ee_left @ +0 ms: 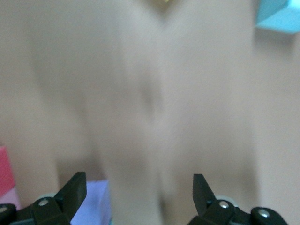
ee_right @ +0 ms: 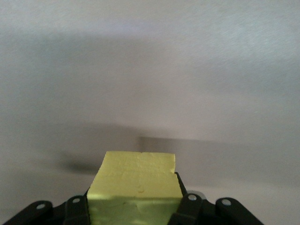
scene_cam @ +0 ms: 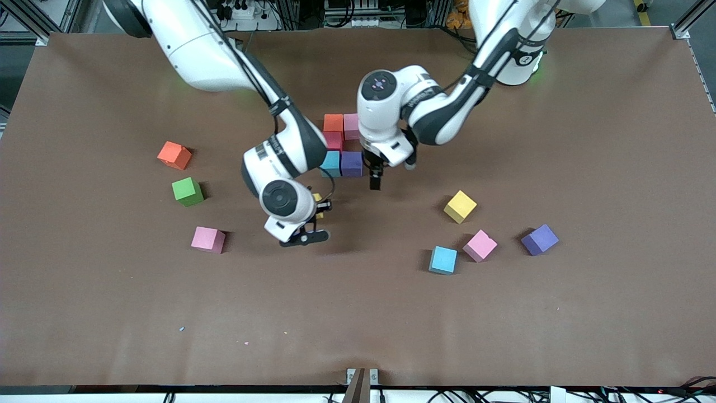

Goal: Arrange 11 blocks into digit 3

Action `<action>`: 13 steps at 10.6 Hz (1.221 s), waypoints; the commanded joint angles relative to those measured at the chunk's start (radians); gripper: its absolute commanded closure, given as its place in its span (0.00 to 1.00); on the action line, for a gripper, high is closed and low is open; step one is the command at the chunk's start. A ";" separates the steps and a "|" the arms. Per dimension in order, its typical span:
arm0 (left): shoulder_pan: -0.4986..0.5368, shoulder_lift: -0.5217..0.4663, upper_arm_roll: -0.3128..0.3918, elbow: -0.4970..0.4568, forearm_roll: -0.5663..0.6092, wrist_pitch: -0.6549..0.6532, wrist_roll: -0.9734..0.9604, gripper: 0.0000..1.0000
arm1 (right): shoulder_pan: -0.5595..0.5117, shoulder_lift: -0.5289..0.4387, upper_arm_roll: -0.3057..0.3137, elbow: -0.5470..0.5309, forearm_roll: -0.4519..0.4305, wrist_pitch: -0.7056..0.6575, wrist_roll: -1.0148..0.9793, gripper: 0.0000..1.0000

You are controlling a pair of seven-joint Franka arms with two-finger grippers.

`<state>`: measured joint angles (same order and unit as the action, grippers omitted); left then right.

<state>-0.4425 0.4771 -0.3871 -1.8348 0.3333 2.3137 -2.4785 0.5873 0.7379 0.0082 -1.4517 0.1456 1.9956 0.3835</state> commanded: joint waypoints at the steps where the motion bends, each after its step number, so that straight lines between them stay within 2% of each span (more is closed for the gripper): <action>1: 0.086 -0.015 -0.013 0.020 0.013 -0.045 0.093 0.00 | 0.009 -0.021 -0.001 -0.041 0.011 0.009 0.023 0.81; 2: 0.106 -0.021 -0.018 0.020 0.012 -0.083 0.143 0.00 | 0.020 -0.026 -0.001 -0.053 0.011 0.011 0.040 0.81; 4: 0.165 -0.041 -0.018 0.014 -0.023 -0.155 0.289 0.00 | 0.058 -0.080 -0.001 -0.145 0.018 0.069 0.093 0.81; 7: 0.260 -0.028 -0.018 -0.004 -0.059 -0.166 0.586 0.00 | 0.101 -0.104 -0.001 -0.252 0.023 0.204 0.132 0.81; 10: 0.358 -0.015 -0.018 -0.050 -0.096 -0.148 0.873 0.00 | 0.115 -0.103 -0.002 -0.297 0.023 0.250 0.138 0.81; 13: 0.378 0.003 -0.018 -0.084 -0.092 -0.055 0.899 0.00 | 0.115 -0.103 -0.002 -0.305 0.023 0.252 0.140 0.81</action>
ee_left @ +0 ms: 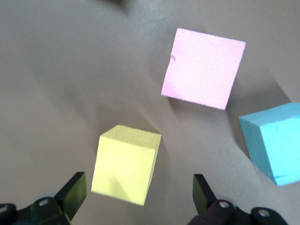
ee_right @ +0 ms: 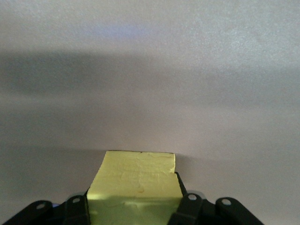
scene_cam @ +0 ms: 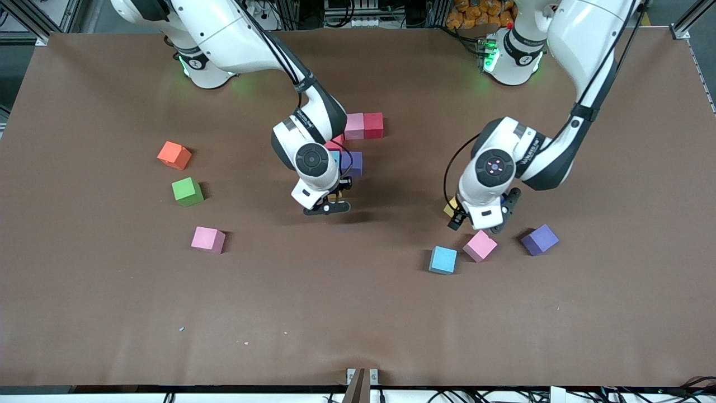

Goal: Arrange 11 blocks into digit 3

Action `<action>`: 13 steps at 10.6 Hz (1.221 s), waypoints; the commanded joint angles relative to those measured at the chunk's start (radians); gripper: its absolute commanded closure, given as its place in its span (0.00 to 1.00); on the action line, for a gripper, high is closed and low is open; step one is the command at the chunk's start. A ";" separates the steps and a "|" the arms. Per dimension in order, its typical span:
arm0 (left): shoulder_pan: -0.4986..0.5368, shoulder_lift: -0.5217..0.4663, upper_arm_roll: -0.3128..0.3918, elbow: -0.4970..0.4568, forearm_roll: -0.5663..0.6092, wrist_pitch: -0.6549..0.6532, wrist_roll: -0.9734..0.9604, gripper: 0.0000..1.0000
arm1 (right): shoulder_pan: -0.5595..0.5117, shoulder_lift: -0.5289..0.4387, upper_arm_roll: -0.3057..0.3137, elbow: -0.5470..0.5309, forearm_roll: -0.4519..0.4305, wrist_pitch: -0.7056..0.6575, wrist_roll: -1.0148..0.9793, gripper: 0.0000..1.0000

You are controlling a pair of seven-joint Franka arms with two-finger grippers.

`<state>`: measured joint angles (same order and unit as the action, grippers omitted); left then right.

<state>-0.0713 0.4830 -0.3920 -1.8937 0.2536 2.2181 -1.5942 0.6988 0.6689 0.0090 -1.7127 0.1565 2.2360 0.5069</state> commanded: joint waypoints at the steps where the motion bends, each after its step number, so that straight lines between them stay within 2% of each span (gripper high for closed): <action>1: 0.008 -0.001 -0.013 -0.053 -0.010 0.089 0.023 0.00 | 0.004 -0.034 -0.003 -0.044 0.012 0.010 0.031 0.81; 3: 0.010 0.002 -0.011 -0.093 -0.008 0.140 0.069 0.00 | 0.011 -0.034 -0.003 -0.044 0.012 0.010 0.044 0.80; 9: 0.011 -0.001 -0.011 -0.107 -0.004 0.118 0.149 0.00 | 0.013 -0.026 -0.003 -0.039 0.012 0.025 0.078 0.78; 10: 0.019 -0.006 -0.011 -0.104 -0.004 0.101 0.181 0.00 | 0.013 -0.026 -0.003 -0.039 0.012 0.025 0.076 0.70; 11: 0.033 -0.007 -0.011 -0.101 -0.004 0.080 0.204 0.00 | 0.015 -0.026 -0.003 -0.039 0.011 0.024 0.073 0.22; 12: 0.034 -0.007 -0.011 -0.102 -0.004 0.077 0.221 0.00 | 0.015 -0.028 -0.003 -0.036 0.009 0.021 0.074 0.00; 13: 0.035 -0.003 -0.011 -0.100 -0.004 0.077 0.224 0.00 | 0.013 -0.034 -0.003 -0.033 0.009 0.013 0.075 0.00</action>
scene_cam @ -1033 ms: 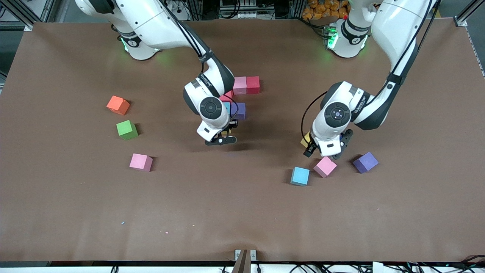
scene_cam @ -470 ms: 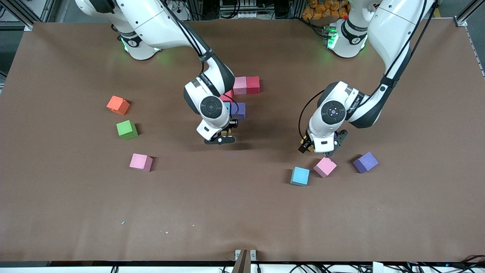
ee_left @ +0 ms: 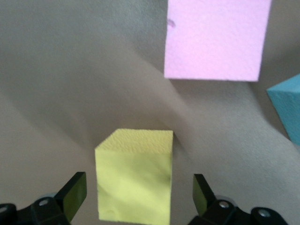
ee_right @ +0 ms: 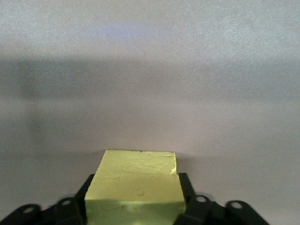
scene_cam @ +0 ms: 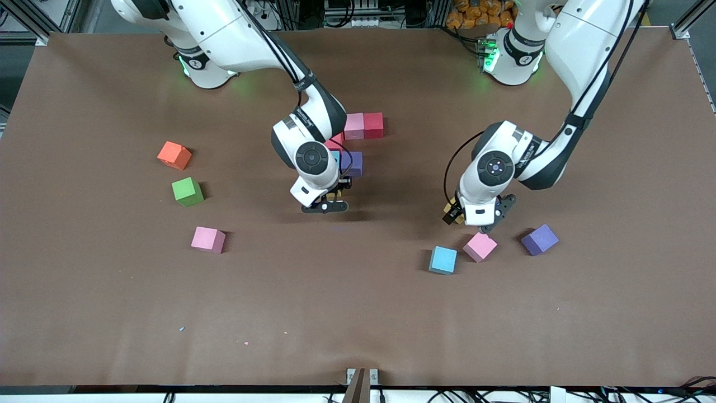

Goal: Arrange 11 blocks into digit 3

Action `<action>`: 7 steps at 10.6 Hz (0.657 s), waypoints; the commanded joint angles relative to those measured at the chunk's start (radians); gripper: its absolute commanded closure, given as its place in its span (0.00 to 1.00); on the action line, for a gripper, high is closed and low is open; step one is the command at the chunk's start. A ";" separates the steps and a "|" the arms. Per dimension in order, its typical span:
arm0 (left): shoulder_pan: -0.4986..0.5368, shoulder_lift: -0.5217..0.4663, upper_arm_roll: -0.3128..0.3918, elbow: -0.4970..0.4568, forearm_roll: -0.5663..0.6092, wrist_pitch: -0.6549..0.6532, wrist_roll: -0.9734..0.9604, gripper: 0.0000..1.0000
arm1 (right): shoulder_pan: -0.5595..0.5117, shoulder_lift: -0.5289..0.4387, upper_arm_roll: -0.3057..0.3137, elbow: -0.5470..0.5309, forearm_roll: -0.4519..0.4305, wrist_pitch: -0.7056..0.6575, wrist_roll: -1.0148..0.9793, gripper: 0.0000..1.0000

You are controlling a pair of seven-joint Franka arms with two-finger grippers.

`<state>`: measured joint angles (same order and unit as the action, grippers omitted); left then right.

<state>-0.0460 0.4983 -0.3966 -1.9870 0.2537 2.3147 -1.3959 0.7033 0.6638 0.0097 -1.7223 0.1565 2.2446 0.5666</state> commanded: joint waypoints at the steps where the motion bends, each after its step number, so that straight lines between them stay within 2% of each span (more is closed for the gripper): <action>1: 0.009 -0.011 -0.007 -0.006 -0.004 -0.018 0.028 0.00 | 0.007 -0.044 -0.002 -0.022 0.011 -0.002 0.019 0.00; 4: 0.014 0.009 -0.007 0.002 -0.004 -0.014 0.026 0.00 | -0.022 -0.116 -0.014 0.024 0.011 -0.094 0.007 0.00; 6: 0.014 0.029 -0.004 0.004 -0.002 -0.014 0.026 0.00 | -0.115 -0.122 -0.014 0.096 0.011 -0.202 0.001 0.00; 7: 0.014 0.032 -0.002 0.004 -0.002 -0.014 0.026 0.10 | -0.167 -0.122 -0.013 0.114 0.009 -0.227 -0.007 0.00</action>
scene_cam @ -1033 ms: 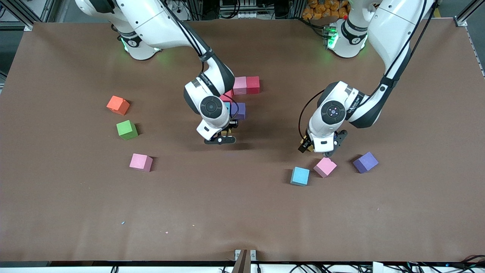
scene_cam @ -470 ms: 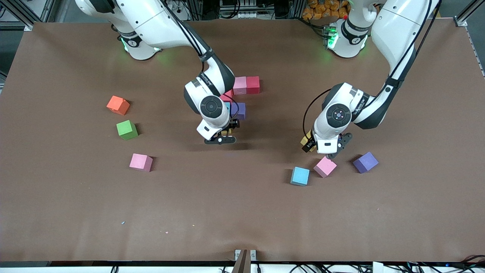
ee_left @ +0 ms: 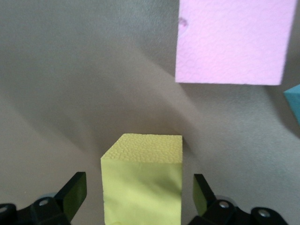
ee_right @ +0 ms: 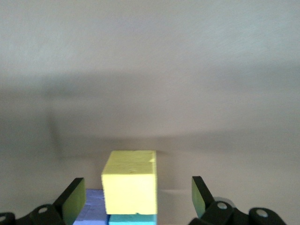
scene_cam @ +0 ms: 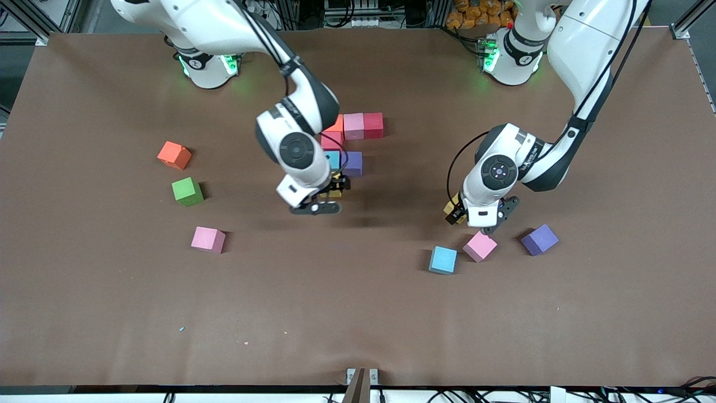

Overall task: Arrange 11 blocks into digit 3
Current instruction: 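Place the yellow block below the cyan block with the right gripper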

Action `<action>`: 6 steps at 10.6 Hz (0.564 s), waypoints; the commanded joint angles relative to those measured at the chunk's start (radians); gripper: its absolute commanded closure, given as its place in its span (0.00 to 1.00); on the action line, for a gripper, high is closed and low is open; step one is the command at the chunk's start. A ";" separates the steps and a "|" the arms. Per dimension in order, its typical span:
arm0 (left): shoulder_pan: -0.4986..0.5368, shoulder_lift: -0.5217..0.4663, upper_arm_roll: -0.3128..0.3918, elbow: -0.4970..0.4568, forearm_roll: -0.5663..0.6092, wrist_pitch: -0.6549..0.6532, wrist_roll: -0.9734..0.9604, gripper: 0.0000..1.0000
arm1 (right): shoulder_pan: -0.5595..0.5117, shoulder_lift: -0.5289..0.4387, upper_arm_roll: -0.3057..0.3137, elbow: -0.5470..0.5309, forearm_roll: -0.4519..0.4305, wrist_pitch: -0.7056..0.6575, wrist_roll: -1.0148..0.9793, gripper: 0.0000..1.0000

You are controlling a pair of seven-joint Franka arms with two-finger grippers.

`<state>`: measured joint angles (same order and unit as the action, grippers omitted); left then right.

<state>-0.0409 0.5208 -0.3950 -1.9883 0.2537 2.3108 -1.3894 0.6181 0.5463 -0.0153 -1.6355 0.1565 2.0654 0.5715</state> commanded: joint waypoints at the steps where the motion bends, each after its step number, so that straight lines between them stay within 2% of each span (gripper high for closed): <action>1: 0.009 0.013 -0.004 0.006 -0.004 -0.010 0.012 0.27 | -0.124 -0.005 0.012 0.034 0.009 -0.051 -0.025 0.00; 3: 0.013 -0.001 -0.004 0.005 -0.016 -0.017 -0.011 0.74 | -0.193 0.000 0.011 0.040 0.000 -0.047 -0.036 0.00; 4: 0.018 -0.005 -0.008 0.005 -0.017 -0.022 -0.075 0.86 | -0.234 0.001 0.011 0.045 0.000 -0.047 -0.066 0.00; 6: 0.009 -0.013 -0.050 0.005 -0.017 -0.027 -0.237 0.88 | -0.306 0.003 0.011 0.045 0.001 -0.051 -0.172 0.00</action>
<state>-0.0339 0.5306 -0.4066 -1.9804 0.2507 2.3100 -1.5345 0.3646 0.5427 -0.0203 -1.6071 0.1558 2.0270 0.4589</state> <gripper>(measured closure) 0.419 0.000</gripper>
